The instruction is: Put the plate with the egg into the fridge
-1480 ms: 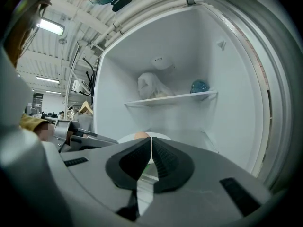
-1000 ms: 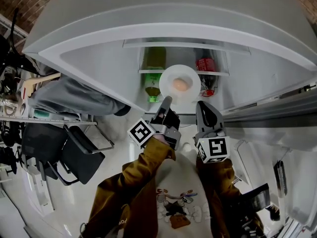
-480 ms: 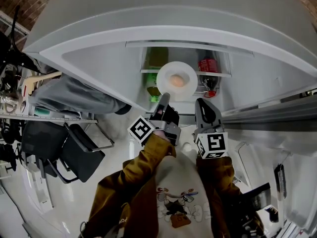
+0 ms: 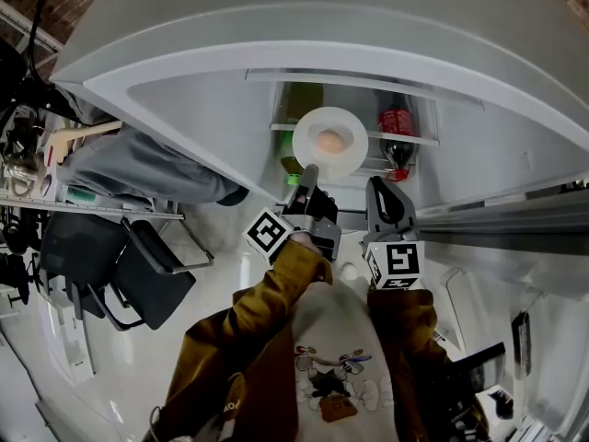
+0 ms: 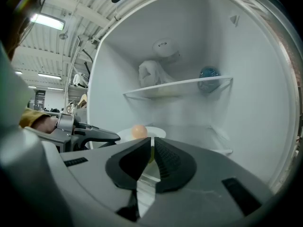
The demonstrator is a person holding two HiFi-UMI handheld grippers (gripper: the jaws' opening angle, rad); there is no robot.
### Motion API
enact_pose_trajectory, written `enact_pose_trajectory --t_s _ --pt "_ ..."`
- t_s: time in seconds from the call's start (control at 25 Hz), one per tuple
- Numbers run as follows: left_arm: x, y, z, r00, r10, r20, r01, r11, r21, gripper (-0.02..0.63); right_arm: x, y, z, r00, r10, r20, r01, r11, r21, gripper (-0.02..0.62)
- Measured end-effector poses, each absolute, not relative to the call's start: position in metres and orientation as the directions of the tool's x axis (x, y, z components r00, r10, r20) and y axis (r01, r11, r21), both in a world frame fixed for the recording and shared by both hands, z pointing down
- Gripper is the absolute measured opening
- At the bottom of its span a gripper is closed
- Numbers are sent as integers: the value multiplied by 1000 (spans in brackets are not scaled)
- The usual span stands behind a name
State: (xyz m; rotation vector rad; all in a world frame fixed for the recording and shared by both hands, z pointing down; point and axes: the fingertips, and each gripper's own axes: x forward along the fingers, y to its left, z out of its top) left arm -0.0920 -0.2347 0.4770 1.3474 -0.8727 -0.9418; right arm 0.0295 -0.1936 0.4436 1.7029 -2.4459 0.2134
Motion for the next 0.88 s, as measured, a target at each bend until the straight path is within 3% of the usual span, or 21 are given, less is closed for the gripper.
enact_pose_trajectory --t_s 0.88 --pt "-108 -258 495 289 -957 25 30 35 999 18 17 -214 454 -369 -900 233 -928 370 -42 8"
